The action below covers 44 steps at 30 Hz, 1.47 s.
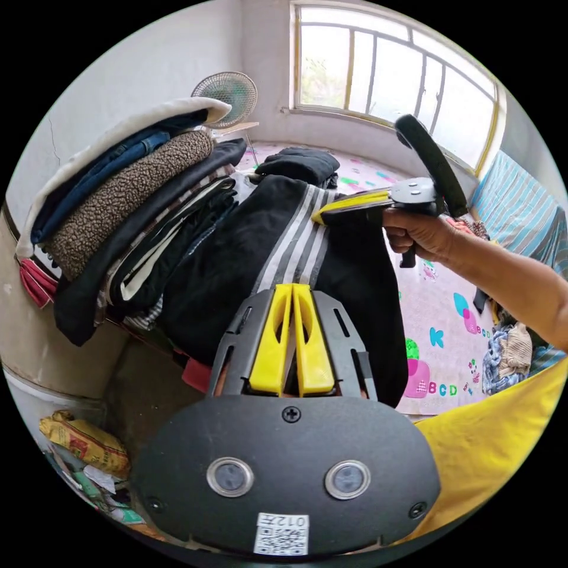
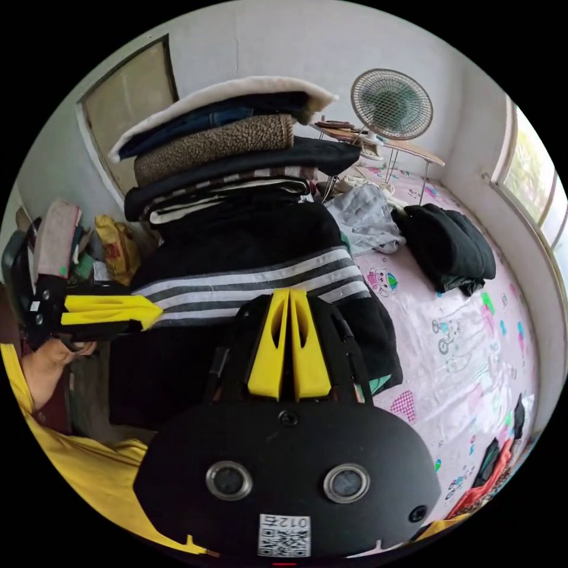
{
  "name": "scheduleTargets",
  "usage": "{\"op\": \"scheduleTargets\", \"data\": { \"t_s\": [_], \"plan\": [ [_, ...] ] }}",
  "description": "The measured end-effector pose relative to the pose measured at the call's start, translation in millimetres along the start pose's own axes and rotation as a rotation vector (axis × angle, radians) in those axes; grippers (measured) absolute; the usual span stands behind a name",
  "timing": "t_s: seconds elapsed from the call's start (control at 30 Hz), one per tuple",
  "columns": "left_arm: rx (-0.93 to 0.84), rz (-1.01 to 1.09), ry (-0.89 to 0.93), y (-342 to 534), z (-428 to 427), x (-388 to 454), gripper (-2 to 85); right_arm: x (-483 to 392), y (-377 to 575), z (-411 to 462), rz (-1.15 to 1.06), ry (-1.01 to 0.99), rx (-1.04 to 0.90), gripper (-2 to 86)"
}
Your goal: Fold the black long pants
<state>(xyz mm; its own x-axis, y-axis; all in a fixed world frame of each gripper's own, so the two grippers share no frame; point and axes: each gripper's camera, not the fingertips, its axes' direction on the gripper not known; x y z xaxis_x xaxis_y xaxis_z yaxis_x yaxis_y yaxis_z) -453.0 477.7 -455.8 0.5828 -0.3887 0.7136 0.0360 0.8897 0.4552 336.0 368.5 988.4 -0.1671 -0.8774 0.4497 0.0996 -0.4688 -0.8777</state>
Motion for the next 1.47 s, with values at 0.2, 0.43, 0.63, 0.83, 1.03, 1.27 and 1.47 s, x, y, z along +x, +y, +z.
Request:
{"op": "scheduleTargets", "data": {
  "t_s": [0.2, 0.43, 0.63, 0.83, 1.03, 1.27, 1.47],
  "plan": [
    [0.223, -0.095, -0.004, -27, -37, 40, 0.3, 36, 68, -121, 0.074, -0.006, 0.183, 0.8],
    [0.163, 0.194, 0.421, -102, 3, 250, 0.3, 123, 250, -288, 0.306, -0.09, 0.359, 0.7],
    [0.004, 0.48, 0.651, -135, 50, 501, 0.3, 195, 481, -415, 0.564, 0.021, 0.329, 0.9],
    [-0.156, 0.622, 0.818, -157, 99, 738, 0.5, 261, 719, -569, 0.831, 0.237, 0.317, 0.8],
    [-0.299, 0.708, 0.852, -173, 136, 935, 1.2, 317, 908, -729, 1.094, 0.579, 0.323, 0.7],
    [-0.422, 0.928, 0.612, -196, 243, 1141, 10.1, 332, 1063, -836, 1.324, 0.63, 0.517, 0.7],
    [-0.539, 0.911, 0.55, -214, 332, 1238, 13.7, 296, 1122, -844, 1.408, 0.619, 0.522, 0.8]
  ]
}}
